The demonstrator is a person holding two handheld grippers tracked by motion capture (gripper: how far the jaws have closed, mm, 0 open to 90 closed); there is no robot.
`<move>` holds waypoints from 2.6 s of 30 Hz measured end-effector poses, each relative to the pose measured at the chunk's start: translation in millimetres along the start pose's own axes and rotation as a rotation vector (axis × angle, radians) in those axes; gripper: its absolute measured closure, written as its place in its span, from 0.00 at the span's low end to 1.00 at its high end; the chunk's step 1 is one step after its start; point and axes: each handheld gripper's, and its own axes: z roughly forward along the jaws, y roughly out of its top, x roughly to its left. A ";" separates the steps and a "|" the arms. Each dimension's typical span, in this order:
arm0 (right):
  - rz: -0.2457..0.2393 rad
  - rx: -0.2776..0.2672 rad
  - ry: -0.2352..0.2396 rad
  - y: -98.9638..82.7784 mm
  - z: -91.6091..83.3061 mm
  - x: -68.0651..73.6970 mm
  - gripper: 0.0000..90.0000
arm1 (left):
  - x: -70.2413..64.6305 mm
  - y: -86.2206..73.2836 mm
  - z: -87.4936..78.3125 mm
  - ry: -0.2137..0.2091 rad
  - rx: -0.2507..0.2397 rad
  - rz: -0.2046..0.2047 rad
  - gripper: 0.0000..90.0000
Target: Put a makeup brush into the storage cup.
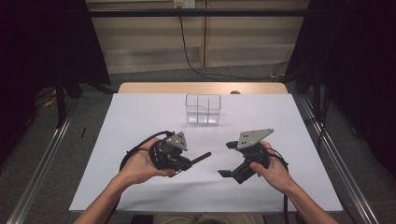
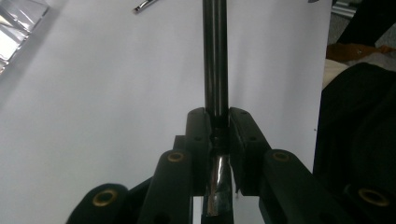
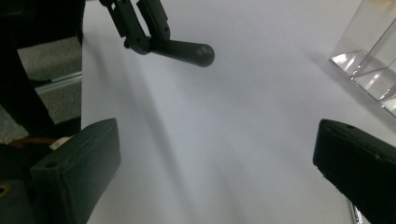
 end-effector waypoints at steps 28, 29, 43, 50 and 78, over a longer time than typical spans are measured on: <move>-0.167 0.312 0.129 28.8 19.2 -4.6 0.09 | -4.5 14.1 21.4 -0.036 0.165 0.054 0.88; -0.173 0.327 0.132 30.0 20.1 -5.2 0.09 | -4.5 14.7 22.9 -0.038 0.183 0.066 0.88; -0.245 0.499 0.186 35.1 42.2 -5.9 0.23 | -7.2 17.3 32.9 -0.040 0.226 0.081 0.88; -0.249 0.525 0.189 37.2 46.2 -6.6 0.34 | -6.6 17.3 33.8 -0.049 0.233 0.081 0.88; -0.236 0.522 0.262 44.0 60.3 -5.7 0.84 | -7.7 18.3 36.5 -0.047 0.210 0.088 0.88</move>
